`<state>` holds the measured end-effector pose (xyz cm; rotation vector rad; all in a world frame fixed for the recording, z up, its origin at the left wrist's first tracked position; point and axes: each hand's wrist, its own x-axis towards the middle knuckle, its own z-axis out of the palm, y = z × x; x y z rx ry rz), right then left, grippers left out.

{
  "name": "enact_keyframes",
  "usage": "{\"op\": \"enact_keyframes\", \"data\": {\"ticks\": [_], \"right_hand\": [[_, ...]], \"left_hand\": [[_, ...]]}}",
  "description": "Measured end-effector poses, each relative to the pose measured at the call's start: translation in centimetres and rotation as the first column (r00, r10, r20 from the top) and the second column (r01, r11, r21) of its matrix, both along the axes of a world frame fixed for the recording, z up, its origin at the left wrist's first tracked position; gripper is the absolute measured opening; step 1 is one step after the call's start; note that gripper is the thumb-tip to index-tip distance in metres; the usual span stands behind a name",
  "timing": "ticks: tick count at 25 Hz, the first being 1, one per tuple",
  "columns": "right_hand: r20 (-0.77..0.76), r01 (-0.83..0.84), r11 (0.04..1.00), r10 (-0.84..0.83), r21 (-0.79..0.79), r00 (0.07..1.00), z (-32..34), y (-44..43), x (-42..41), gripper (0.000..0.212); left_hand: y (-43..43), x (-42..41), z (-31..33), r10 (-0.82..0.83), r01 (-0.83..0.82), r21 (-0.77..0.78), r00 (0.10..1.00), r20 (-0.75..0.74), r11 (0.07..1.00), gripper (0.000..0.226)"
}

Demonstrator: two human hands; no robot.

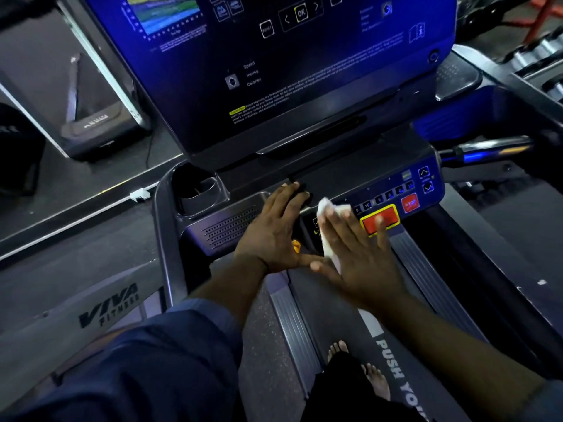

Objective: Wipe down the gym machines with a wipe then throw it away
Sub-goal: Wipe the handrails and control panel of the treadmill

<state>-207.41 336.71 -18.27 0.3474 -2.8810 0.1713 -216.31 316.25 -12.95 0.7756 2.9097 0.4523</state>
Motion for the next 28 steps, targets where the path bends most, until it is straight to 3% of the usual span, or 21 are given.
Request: {"op": "enact_keyframes", "data": {"ticks": [3, 9, 15, 22, 28], "right_hand": [[0.003, 0.085, 0.995, -0.085, -0.06, 0.996, 3.8, -1.9, -4.0, 0.086], [0.014, -0.092, 0.995, 0.091, 0.025, 0.996, -0.7, 0.1, 1.5, 0.085], [0.025, 0.113, 0.992, -0.112, -0.055, 0.993, 3.4, -1.2, -3.2, 0.09], [0.086, 0.075, 0.996, -0.07, -0.053, 0.994, -2.2, 0.5, 3.6, 0.094], [0.012, 0.128, 0.987, -0.128, -0.098, 0.992, 2.2, -0.9, -2.7, 0.091]], "left_hand": [[0.0, 0.0, 0.1, 0.012, -0.013, 0.017, 1.0, 0.025, 1.0, 0.126], [0.1, 0.1, 0.1, 0.021, -0.02, -0.015, 1.0, 0.011, 1.0, 0.13], [0.3, 0.4, 0.5, 0.025, -0.025, -0.006, 1.0, 0.007, 1.0, 0.127], [0.3, 0.1, 0.0, 0.023, -0.023, -0.052, 1.0, -0.007, 0.998, 0.136], [0.2, 0.2, -0.2, 0.019, -0.019, 0.004, 0.999, -0.034, 1.0, 0.128]]}}
